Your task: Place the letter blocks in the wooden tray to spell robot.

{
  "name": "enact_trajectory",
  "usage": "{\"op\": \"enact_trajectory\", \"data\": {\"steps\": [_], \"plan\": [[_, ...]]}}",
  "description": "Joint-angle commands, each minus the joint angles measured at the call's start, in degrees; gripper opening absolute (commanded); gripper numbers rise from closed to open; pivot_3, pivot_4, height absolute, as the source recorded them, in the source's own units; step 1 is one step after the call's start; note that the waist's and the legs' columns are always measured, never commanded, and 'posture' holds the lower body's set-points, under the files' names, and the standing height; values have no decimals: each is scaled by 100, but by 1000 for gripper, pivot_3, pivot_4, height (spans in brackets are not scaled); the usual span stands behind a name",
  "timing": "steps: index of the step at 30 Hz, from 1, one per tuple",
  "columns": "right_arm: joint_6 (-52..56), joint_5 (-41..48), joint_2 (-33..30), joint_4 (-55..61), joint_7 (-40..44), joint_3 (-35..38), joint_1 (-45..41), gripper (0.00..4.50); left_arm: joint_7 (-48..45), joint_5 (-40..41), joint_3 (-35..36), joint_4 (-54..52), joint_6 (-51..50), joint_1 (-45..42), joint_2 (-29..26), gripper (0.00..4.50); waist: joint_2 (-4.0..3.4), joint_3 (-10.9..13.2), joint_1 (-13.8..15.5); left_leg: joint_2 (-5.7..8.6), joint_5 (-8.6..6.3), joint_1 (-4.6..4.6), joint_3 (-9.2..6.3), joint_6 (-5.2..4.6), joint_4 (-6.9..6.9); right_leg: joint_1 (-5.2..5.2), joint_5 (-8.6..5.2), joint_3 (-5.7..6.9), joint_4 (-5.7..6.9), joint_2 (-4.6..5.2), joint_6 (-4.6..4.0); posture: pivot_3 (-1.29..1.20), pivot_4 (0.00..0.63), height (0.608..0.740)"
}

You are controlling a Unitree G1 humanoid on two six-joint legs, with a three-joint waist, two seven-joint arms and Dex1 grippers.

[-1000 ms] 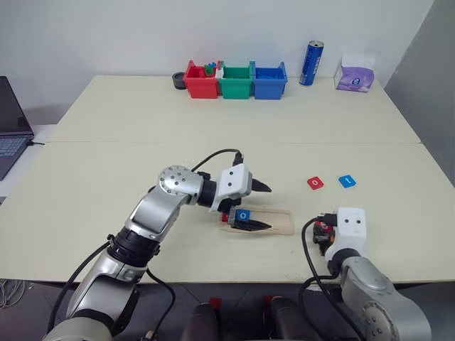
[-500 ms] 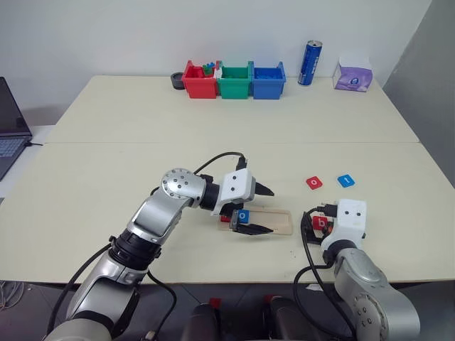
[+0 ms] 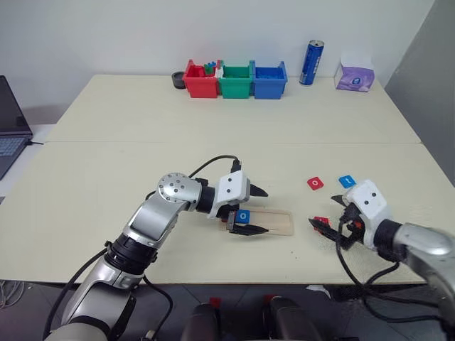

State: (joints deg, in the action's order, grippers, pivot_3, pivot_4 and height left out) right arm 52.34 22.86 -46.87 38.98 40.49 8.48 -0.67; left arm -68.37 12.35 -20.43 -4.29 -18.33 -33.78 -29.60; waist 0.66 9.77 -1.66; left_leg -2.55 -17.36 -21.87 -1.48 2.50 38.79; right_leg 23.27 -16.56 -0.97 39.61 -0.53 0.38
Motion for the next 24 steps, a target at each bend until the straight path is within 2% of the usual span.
{"op": "enact_trajectory", "data": {"steps": [1,6,13,16,23,24], "plan": [[-573,57,-394,-644,779,-216,-181,4472,31,6,66,-233,33,-57,-7,4500,6,4,-5,0,0,0,0,0,0,-1,0,0,-1,0,0,0,150,740],[-1249,-316,-654,-1603,1192,-789,-628,4472,81,0,59,-255,7,-53,7,4500,11,7,-2,0,0,0,3,0,3,-1,4,-3,0,1,-6,0,150,740],[-1697,-682,-761,-2292,1629,-1408,-1058,4472,123,8,56,-367,-77,13,-8,4500,12,7,6,-1,1,-1,3,1,3,0,14,-2,-4,2,-23,0,150,740],[-1851,-838,-811,-2444,1739,-1549,-1145,3952,146,-3,64,-374,-72,56,-38,4500,12,7,10,-1,1,-1,3,1,4,0,15,-2,-3,3,-23,0,150,740],[-1908,-875,-748,-2381,1753,-1546,-1230,1520,34,-37,160,-192,79,218,-358,4500,12,7,6,-3,1,2,3,2,4,0,15,-1,1,2,-24,0,150,740],[-1890,-844,-746,-2317,1753,-1524,-1243,1462,48,-59,197,-127,122,229,-412,4500,12,7,8,-3,1,2,2,2,4,0,15,-1,1,3,-24,0,150,740]]}}
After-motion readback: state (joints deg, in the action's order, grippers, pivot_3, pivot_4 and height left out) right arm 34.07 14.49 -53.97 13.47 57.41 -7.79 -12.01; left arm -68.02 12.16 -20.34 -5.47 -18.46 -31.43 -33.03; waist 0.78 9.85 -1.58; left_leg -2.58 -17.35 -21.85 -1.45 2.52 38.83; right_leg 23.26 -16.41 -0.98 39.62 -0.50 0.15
